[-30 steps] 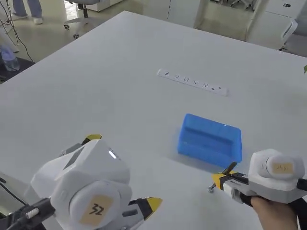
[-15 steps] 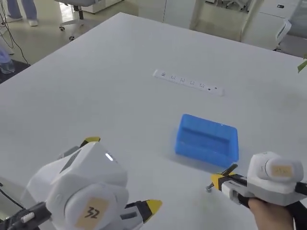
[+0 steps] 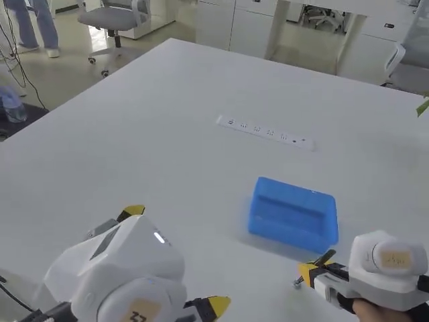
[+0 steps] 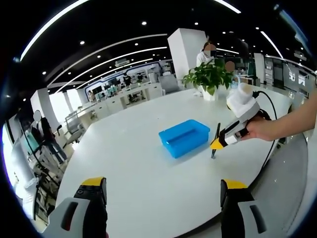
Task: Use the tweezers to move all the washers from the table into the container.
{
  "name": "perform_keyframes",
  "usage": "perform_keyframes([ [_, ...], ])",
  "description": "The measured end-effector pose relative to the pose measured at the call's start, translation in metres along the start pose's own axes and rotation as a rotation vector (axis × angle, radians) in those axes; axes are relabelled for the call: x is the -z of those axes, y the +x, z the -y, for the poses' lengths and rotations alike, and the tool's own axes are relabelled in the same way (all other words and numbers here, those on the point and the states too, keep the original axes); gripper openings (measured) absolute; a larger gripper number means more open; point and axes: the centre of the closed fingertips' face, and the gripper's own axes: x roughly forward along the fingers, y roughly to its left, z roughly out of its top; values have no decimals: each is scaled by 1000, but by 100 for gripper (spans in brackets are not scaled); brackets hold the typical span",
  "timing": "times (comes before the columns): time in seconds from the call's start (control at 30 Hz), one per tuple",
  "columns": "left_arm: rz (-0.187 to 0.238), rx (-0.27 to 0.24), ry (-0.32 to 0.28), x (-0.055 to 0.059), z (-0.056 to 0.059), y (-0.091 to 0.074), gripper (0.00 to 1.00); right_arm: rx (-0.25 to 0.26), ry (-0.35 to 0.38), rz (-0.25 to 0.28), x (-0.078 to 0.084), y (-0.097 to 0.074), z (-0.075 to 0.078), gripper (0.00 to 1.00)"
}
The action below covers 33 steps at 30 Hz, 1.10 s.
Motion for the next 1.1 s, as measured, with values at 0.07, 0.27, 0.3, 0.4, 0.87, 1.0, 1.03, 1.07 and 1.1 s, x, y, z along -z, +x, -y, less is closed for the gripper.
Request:
perform_keyframes([
  [0.07,-1,-2,5,0,-1,0,98,-3,1,-5,0,-1,-1,4],
  [0.27,1,-12,5,0,-5,-1,98,-5,-53,-11,-6,-4,-3,4],
  [0.3,0,-14,5,1,-5,-1,98,-6,-53,-7,-7,-5,-3,4],
  [0.4,0,-17,2,2,-5,-1,98,-11,-66,9,-18,-10,-5,4],
  [0.87,13,-6,-8,1,-2,-3,99,-13,-142,113,-76,-32,-8,4],
  [1.0,15,-7,-11,1,-3,-3,99,-2,-145,142,-93,-34,-2,4],
  [1.03,15,-9,-9,1,-4,-3,99,3,-147,148,-96,-34,0,4],
  [1.07,15,-10,-10,2,-4,-3,99,6,-150,152,-98,-31,3,4],
  [1.1,13,-10,-13,2,-5,-4,99,11,-150,160,-102,-30,6,4],
])
